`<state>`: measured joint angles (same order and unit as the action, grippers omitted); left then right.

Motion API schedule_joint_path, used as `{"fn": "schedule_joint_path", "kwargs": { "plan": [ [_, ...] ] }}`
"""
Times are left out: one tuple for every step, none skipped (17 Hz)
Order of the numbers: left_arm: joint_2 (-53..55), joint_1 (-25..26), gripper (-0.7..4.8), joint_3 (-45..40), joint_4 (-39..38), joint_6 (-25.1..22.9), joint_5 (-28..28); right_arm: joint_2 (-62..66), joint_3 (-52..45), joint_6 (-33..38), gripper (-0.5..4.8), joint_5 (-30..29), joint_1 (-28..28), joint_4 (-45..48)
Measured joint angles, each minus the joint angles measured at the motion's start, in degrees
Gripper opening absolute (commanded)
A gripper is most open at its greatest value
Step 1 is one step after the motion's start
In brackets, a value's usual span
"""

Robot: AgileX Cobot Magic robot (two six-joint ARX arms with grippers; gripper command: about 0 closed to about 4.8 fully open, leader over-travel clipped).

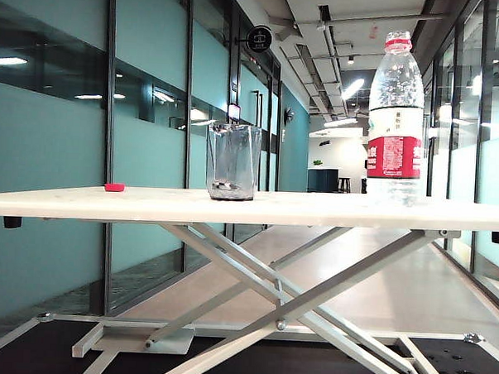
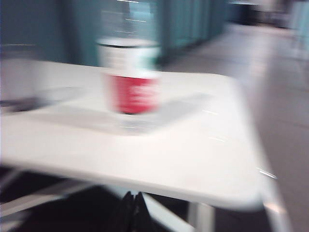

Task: Pick up the mineral water bottle on the table and pour water into the mug until it's half full.

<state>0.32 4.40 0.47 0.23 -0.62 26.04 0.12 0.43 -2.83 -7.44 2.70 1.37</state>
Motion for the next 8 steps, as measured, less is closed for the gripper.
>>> {"fn": "schedule_joint_path", "kwargs": {
  "plan": [
    [0.00, 0.00, -0.05, 0.00, 0.00, 0.11, 4.09, 0.00, 0.00, -0.02, 1.29, -4.07, 0.00, 0.52],
    [0.00, 0.00, -0.05, 0.00, 0.00, 0.13, 6.12, 0.00, 0.00, -0.04, 3.61, -6.10, 0.00, 0.85],
    [0.00, -0.02, -0.05, 0.00, 0.00, 0.17, 8.85, 0.00, 0.00, -0.02, 4.75, -9.01, 0.09, 2.27],
    [0.00, -0.02, -0.05, 0.00, 0.00, 0.22, 10.54, 0.00, 0.00, 0.00, 4.74, -9.25, 0.07, 3.80],
    [0.00, -0.02, -0.05, 0.00, 0.00, 0.26, 12.13, 0.00, 0.00, 1.14, 4.77, -9.16, 0.07, 6.97],
    [0.00, -0.02, -0.05, 0.00, 0.00, 0.26, 12.87, 0.02, 0.00, 3.45, 4.79, -8.74, 0.07, 9.33],
    [0.00, -0.02, -0.05, 0.00, 0.00, 0.26, 13.46, 0.02, 0.00, 4.79, 4.79, -8.04, 0.07, 11.19],
    [0.00, -0.02, -0.05, 0.00, 0.00, 0.24, 13.68, 0.04, 0.02, 5.51, 4.79, -7.74, 0.22, 12.72]
  ]
}}
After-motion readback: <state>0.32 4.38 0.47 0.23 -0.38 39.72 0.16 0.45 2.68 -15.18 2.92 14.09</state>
